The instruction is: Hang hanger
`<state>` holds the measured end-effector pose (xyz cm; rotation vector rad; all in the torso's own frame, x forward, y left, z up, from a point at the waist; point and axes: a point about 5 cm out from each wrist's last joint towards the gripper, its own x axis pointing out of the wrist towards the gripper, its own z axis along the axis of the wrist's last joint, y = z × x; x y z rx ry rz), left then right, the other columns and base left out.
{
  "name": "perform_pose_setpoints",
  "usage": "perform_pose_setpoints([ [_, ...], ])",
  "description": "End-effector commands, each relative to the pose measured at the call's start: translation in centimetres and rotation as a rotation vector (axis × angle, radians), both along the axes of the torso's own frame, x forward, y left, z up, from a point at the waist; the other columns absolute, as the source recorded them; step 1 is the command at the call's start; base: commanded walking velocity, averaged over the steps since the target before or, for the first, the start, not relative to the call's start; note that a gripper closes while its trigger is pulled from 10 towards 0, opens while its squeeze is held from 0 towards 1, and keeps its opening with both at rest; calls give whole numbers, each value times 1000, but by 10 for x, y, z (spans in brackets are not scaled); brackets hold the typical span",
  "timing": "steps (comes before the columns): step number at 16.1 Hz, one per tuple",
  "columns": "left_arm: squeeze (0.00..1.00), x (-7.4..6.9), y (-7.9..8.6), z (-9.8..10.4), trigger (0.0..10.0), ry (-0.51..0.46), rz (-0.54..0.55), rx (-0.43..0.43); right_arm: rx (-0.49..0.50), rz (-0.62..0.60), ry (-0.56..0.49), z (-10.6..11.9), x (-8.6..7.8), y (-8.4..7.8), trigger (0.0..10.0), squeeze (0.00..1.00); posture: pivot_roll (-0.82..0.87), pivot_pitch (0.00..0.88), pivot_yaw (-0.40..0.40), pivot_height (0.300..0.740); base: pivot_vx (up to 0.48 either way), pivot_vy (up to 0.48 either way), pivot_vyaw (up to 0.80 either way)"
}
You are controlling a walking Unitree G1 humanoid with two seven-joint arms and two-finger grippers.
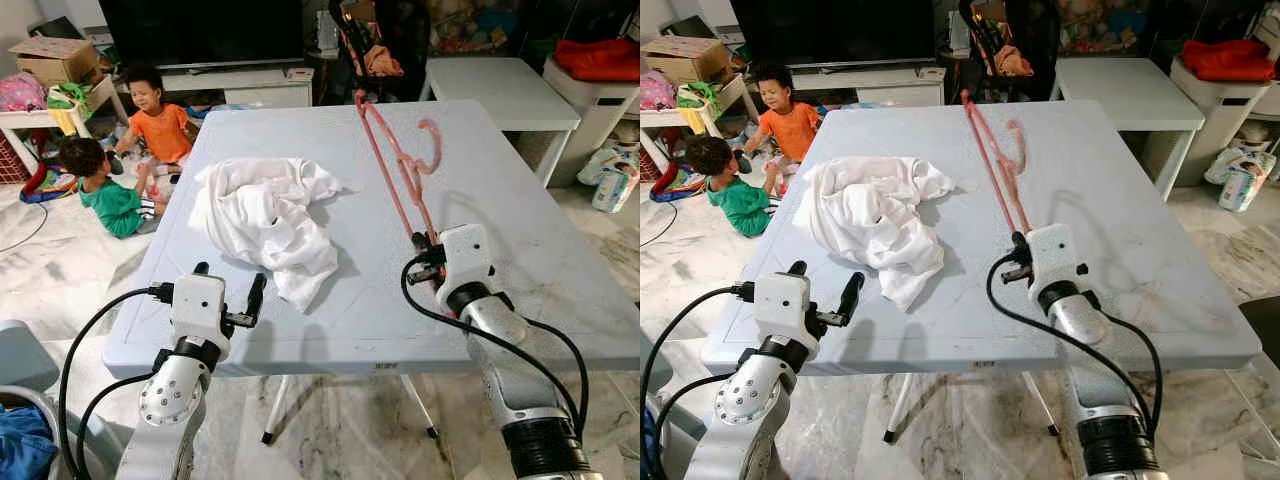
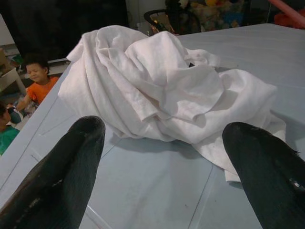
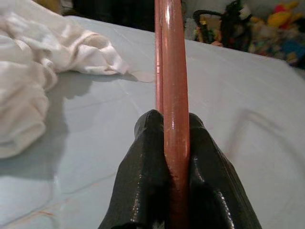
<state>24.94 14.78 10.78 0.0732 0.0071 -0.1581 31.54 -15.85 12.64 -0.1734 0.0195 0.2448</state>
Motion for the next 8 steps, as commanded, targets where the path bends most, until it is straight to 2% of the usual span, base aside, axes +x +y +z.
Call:
perform_pose_setpoints([
  [1,0,0,-1,4,10000,-9,-1,14,-8,45,-62,19,1,7,10000,0,-81,0,29,736,0,0,0],
  [3,0,1,-4,2,10000,-4,-6,15,0,46,-93,29,4,9,10000,0,-91,0,31,736,-272,0,0],
  [8,0,4,-6,4,10000,-11,-9,10,-3,37,-74,27,4,5,10000,0,-89,0,29,736,-291,0,0],
])
